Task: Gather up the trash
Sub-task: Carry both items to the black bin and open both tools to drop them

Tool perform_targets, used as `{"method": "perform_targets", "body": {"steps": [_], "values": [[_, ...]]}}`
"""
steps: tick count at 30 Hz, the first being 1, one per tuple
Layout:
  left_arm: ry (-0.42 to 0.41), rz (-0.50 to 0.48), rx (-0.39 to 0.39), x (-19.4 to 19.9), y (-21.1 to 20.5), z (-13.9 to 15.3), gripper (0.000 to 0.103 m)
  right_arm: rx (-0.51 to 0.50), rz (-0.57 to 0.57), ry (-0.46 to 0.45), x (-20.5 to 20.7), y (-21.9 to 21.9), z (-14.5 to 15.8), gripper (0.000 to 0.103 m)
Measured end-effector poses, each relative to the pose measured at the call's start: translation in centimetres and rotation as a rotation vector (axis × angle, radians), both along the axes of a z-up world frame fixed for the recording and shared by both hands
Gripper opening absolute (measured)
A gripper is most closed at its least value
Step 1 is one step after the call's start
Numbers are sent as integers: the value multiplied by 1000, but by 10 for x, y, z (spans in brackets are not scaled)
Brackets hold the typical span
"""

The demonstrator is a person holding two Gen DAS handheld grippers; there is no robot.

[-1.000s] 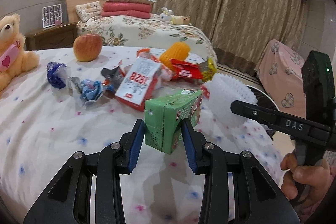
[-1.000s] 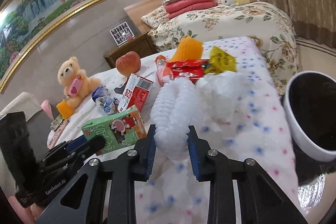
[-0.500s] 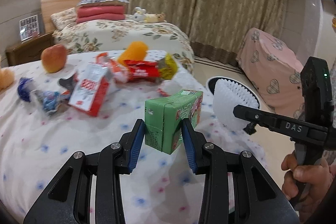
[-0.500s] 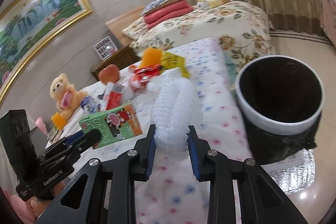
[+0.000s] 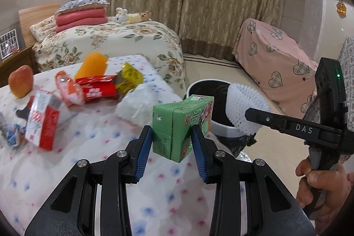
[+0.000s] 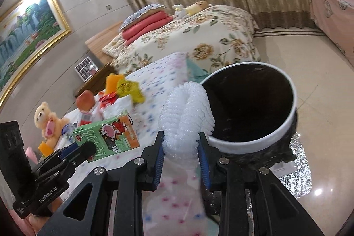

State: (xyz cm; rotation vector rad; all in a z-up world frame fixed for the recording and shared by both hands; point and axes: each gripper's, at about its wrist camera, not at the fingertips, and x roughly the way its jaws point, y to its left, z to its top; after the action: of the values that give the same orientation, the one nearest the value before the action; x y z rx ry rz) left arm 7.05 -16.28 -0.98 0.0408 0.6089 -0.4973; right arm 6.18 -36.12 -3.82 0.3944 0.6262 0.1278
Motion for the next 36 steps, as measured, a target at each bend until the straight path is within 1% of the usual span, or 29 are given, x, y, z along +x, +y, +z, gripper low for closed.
{"method": "perform_targets", "body": {"steps": [11,16,28,36], "values": [[-7,-41,30,20,-49,5,36,-3,-61,25,11,-35,-5,29],[8,-43,49,33,-66,4,36,2,-72,38,19,-47,-8,29],[25,-43,78,53,-92,3,36,11,-92,61,38,-64,-14,30],[47,-49,98,65,-109,-3,36,16,-101,78,47,-74,-16,32]]}}
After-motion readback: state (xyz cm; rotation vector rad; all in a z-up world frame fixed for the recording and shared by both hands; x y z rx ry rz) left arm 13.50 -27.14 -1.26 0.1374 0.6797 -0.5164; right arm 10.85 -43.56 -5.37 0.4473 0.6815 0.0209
